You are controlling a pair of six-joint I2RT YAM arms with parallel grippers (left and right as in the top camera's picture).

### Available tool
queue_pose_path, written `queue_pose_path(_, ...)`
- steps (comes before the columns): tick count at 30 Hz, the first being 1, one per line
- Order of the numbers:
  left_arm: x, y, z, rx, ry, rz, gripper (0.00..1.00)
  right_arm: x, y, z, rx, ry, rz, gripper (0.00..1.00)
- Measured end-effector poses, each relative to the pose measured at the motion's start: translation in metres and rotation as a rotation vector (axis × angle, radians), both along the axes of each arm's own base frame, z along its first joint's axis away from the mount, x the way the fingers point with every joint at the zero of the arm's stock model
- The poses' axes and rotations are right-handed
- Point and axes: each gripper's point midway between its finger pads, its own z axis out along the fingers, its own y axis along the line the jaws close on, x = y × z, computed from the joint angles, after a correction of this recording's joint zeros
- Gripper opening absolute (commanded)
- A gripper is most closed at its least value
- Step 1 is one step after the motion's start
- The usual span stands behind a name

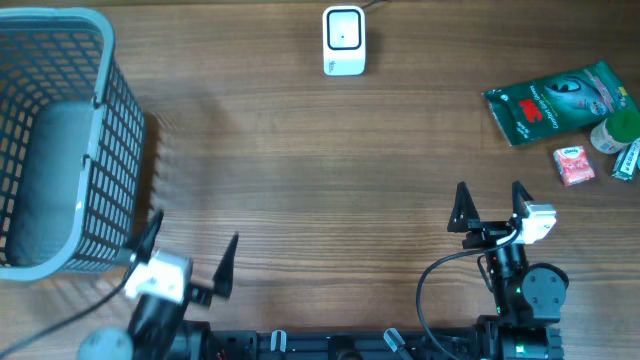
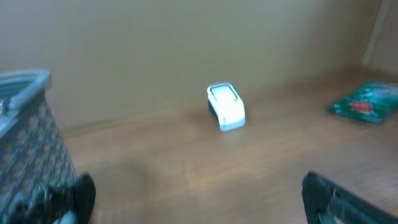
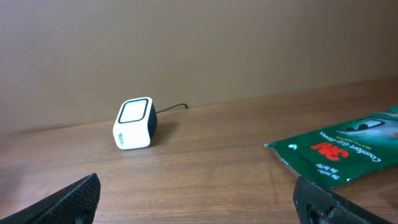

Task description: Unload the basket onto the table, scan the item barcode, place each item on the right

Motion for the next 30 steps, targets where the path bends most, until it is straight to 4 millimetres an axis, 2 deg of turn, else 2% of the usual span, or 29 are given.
queue_pose_path(3, 0.031, -0.003, -0.021, -0.008, -0.059, -0.001, 1.0, 0.0, 0.0, 0.0, 0.0, -0.001, 0.0, 1.0)
queue_pose_path(7, 0.056, -0.005, -0.039, -0.021, -0.18, 0.0, 1.0, 0.0, 0.0, 0.0, 0.0, -0.001, 0.0, 1.0)
queue_pose_path(12, 0.07, 0.001, -0.084, -0.063, -0.106, 0.042, 1.0, 0.0, 0.0, 0.0, 0.0, -0.001, 0.0, 1.0)
queue_pose_path(19, 0.075, 0.023, -0.118, -0.068, 0.011, 0.159, 1.0, 0.0, 0.0, 0.0, 0.0, -0.001, 0.0, 1.0)
queue_pose_path(22, 0.076, 0.031, -0.12, -0.061, 0.015, 0.196, 1.0, 0.0, 0.0, 0.0, 0.0, -0.001, 0.0, 1.0)
queue_pose_path(30, 0.076, 0.036, -0.12, -0.054, 0.015, 0.224, 1.0, 0.0, 0.0, 0.0, 0.0, -0.001, 0.0, 1.0)
